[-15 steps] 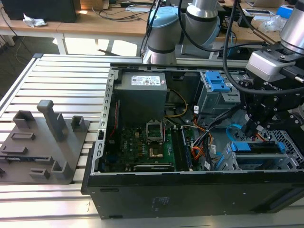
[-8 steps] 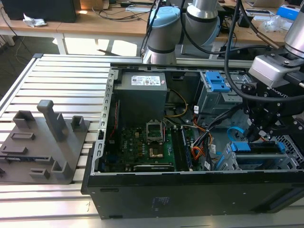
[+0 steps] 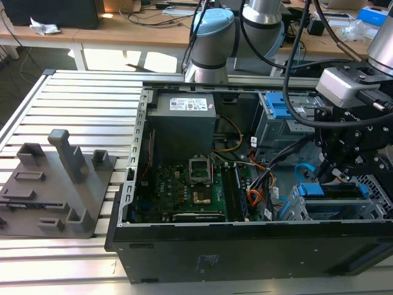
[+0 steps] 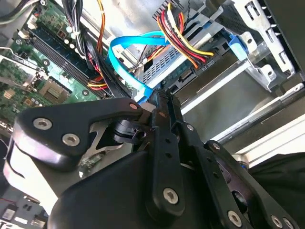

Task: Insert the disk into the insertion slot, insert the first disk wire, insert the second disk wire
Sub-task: 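Insert the second disk wire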

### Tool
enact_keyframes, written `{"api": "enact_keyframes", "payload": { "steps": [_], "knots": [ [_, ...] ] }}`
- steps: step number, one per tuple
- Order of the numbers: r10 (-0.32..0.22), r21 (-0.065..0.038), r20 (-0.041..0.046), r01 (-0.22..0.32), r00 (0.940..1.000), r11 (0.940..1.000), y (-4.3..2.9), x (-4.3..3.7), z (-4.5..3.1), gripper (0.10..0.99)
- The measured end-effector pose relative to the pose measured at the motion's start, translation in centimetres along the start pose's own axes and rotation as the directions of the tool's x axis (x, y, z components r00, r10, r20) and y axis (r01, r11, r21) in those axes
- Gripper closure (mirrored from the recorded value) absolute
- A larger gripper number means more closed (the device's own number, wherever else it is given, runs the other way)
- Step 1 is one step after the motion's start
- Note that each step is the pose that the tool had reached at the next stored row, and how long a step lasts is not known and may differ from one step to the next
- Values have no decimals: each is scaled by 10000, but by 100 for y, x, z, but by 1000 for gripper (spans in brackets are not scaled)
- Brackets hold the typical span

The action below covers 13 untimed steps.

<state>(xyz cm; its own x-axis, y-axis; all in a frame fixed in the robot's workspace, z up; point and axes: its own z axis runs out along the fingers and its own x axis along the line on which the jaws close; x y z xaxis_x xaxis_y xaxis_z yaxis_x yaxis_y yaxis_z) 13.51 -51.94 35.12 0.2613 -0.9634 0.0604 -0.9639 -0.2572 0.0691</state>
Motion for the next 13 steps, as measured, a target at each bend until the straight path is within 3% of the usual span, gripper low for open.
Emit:
{"api": "enact_keyframes", "payload": {
  "steps": [8,13],
  "knots": [
    [1063,-69,71,-1062,9943,9943,-1,0,5,925],
    [1660,-111,106,-1659,9861,9861,-33,8,13,925]
  ]
}}
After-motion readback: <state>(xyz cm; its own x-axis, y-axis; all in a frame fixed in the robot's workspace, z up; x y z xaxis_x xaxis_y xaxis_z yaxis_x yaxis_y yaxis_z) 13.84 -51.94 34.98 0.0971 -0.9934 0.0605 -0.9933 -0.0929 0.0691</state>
